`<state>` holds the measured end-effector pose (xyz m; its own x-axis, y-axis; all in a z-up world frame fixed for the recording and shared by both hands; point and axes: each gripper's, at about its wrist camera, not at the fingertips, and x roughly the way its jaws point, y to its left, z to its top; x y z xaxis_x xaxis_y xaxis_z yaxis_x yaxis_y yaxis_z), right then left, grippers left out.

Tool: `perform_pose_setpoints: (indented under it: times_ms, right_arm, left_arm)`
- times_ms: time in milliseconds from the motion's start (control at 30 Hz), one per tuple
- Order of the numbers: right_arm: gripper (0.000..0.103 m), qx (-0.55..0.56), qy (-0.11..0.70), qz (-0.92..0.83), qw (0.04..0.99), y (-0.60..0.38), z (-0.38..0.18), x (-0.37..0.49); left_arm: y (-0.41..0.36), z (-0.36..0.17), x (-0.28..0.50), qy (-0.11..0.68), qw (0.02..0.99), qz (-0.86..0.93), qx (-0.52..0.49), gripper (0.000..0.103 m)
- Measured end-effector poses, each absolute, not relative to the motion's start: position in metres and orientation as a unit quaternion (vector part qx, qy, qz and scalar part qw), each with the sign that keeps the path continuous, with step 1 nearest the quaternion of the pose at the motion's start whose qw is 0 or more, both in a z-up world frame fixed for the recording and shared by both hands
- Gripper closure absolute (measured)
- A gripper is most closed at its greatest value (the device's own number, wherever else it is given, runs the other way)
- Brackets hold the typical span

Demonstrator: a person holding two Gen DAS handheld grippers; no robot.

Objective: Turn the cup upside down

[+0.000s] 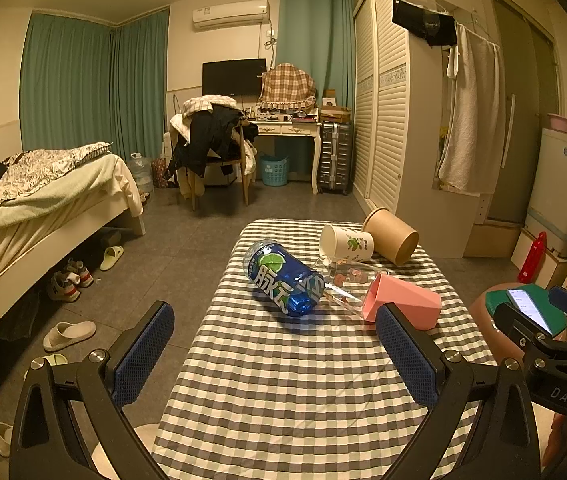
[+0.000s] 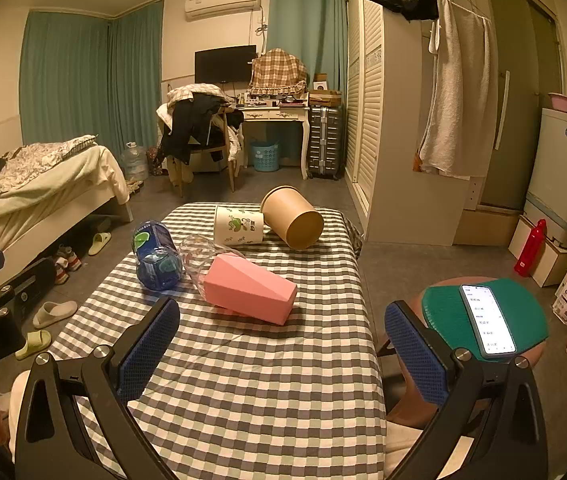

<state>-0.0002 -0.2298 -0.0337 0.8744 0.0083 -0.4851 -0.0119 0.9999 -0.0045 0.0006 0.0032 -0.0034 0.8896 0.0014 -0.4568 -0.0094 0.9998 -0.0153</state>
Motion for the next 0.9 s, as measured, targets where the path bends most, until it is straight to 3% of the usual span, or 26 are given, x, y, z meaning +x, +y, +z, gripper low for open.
perform_pose_setpoints:
  times_ms: [900]
  right_arm:
    - [0.0,-0.005,0.255,0.018,0.967,-0.2285,-0.0277,0.0029]
  left_arm:
    - [0.0032,-0.0035,0.0007,0.236,0.972,0.003,-0.008,0.0]
